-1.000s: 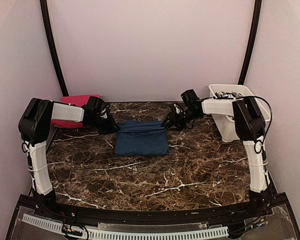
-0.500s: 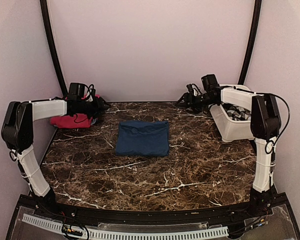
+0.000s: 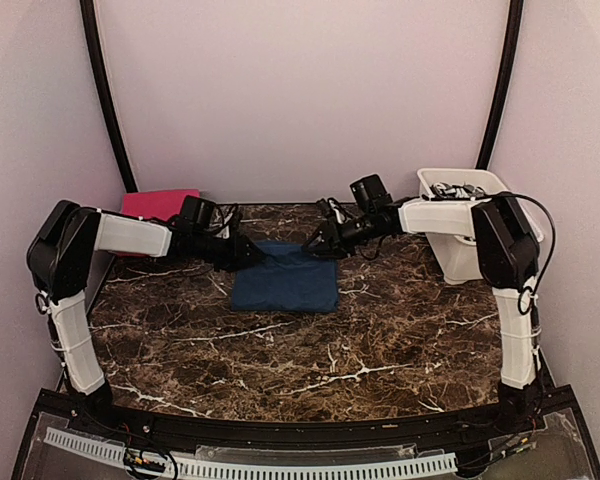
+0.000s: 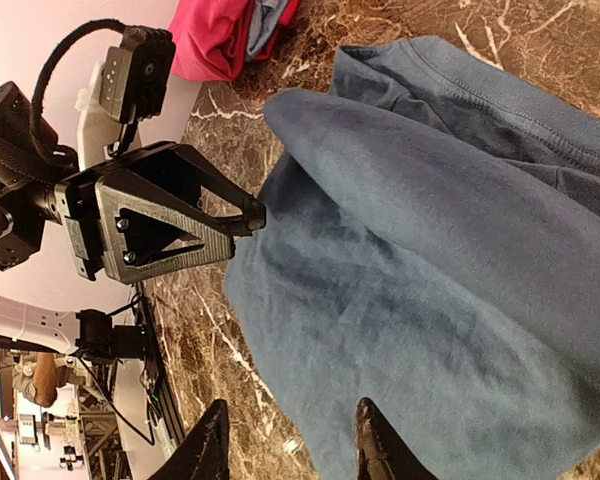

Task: Fold and stack the mixed laundry pile
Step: Smooth out the square-folded T-shirt at the center of the board, then move the square-folded T-shirt to the center of the board.

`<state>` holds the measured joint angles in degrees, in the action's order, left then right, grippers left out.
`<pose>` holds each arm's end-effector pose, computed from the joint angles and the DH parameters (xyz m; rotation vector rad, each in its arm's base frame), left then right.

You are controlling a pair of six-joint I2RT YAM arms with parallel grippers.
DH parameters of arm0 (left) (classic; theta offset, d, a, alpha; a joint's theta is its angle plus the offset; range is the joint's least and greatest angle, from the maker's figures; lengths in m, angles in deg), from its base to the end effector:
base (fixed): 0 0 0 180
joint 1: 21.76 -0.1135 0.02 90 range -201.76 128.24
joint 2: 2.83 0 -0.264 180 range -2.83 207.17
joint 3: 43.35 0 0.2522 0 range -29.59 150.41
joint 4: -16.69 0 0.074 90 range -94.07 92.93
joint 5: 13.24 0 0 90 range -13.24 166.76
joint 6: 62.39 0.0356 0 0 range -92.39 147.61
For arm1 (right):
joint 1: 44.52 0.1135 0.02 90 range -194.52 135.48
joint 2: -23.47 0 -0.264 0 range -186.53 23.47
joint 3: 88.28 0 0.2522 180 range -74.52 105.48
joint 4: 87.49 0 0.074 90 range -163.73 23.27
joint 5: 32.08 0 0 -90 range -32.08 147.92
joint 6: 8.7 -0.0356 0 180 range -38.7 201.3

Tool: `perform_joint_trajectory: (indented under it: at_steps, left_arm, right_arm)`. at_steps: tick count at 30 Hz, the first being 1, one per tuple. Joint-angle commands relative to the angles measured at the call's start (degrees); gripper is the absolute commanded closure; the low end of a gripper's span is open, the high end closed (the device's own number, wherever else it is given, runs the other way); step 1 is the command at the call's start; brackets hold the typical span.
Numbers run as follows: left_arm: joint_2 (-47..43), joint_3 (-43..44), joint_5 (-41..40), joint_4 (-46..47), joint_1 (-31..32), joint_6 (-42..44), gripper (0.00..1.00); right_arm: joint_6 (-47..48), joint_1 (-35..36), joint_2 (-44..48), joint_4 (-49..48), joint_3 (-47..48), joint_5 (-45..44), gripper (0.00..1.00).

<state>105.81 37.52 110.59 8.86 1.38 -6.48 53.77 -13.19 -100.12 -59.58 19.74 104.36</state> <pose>0.3708 -0.1800 0.1859 0.1387 2.3288 -1.1827 0.3970 0.2719 0.1979 -0.5310 2.4256 1.4282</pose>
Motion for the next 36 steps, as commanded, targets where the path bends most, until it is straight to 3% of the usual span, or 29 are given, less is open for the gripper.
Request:
perform_joint_trajectory:
  at_steps: [1,8,17,25,30,36]
  left_arm:
    - [5.32,5.59,2.48,2.81,-0.37,-0.39,0.65]
    - [14.73,17.27,1.56,1.61,-1.79,0.06,0.66]
    - [24.82,23.86,3.69,3.42,-6.5,-4.57,0.65]
    - [27.44,25.99,1.25,-1.97,-6.82,-3.38,0.64]
    - [22.33,19.32,-0.87,-3.15,-5.36,-1.91,0.64]
    - [9.09,2.19,-2.56,0.38,-2.42,-3.57,0.65]
  right_arm:
    - [-1.98,-0.74,-7.26,-3.27,5.75,0.93,0.61]
    - [-3.9,-2.85,-15.7,-5.31,16.18,-0.76,0.63]
    - [-8.17,-6.51,-25.7,-7.09,24.16,-0.82,0.66]
    - [-6.48,-6.87,-24.5,-2.62,23.4,-3.08,0.67]
    - [-4.55,-5.84,-17.76,-3.64,12.64,-4.29,0.66]
    - [-3.64,-4.1,-5.86,-9.82,-8.84,-5.47,0.65]
